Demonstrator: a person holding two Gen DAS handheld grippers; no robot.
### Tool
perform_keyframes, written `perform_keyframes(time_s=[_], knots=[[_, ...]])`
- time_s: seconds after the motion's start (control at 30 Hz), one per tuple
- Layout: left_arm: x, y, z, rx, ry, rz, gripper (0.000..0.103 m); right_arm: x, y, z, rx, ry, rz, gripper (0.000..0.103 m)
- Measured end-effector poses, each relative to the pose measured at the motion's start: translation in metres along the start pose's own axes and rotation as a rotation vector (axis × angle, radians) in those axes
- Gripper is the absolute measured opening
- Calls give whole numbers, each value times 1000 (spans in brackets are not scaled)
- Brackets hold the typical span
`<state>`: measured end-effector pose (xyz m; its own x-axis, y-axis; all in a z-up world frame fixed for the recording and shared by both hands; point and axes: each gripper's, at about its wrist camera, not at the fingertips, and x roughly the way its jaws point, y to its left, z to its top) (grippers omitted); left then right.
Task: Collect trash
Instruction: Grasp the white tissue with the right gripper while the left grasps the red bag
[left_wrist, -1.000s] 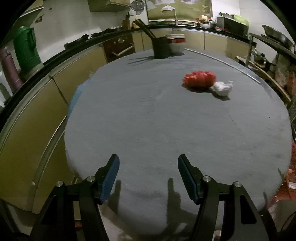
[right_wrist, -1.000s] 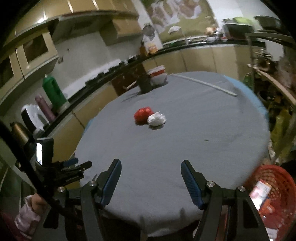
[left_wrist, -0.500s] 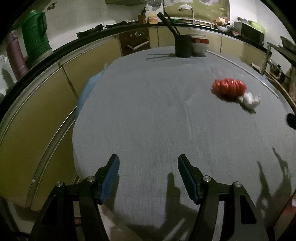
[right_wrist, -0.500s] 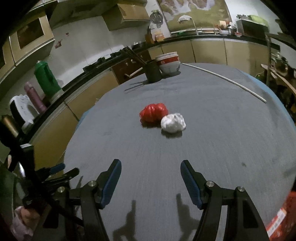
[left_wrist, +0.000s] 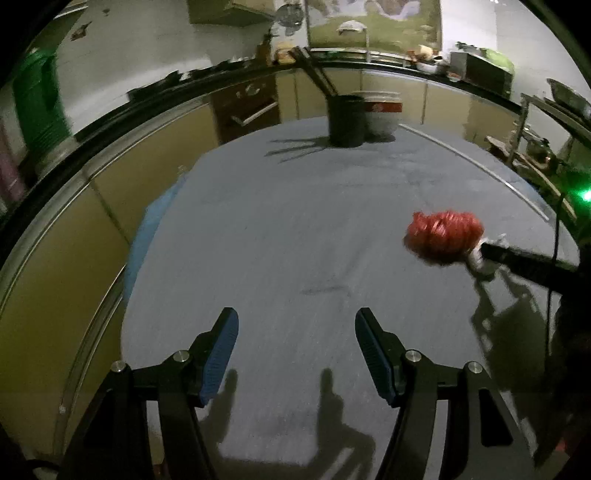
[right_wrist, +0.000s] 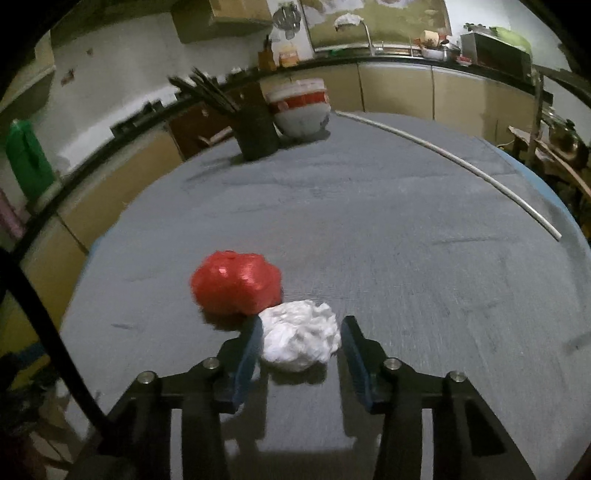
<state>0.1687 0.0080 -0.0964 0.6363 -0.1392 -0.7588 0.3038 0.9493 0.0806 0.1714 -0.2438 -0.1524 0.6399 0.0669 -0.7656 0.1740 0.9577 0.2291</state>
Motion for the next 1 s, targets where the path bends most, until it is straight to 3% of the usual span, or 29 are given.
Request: perform_keyframes(time_s=[0.3,0.47,0.57,0.7,0.8,0.9,1.0], knots=[[38,-33,56,91,-5,-193,67,-7,-9,-7,25,1,70,31],[62,-70,75,187,-3,-312,68,-31,-27,-18,82,-41,108,30],[73,-92,86,234,-16,-382,78,-47,-41,-23,118,-70,120,30],[88,-116,96,309,13,-461,78,-62,-54,-29,149,-93,128,30],[103,-128,98,365,66,-460,78,-65,-60,-32,168,-98,134,30],[116,-127,94,350,113,-465,78,-67,-65,-36,189,-99,146,30],[124,-123,86,324,153,-444,54,-68,-65,-39,192,-96,152,30]])
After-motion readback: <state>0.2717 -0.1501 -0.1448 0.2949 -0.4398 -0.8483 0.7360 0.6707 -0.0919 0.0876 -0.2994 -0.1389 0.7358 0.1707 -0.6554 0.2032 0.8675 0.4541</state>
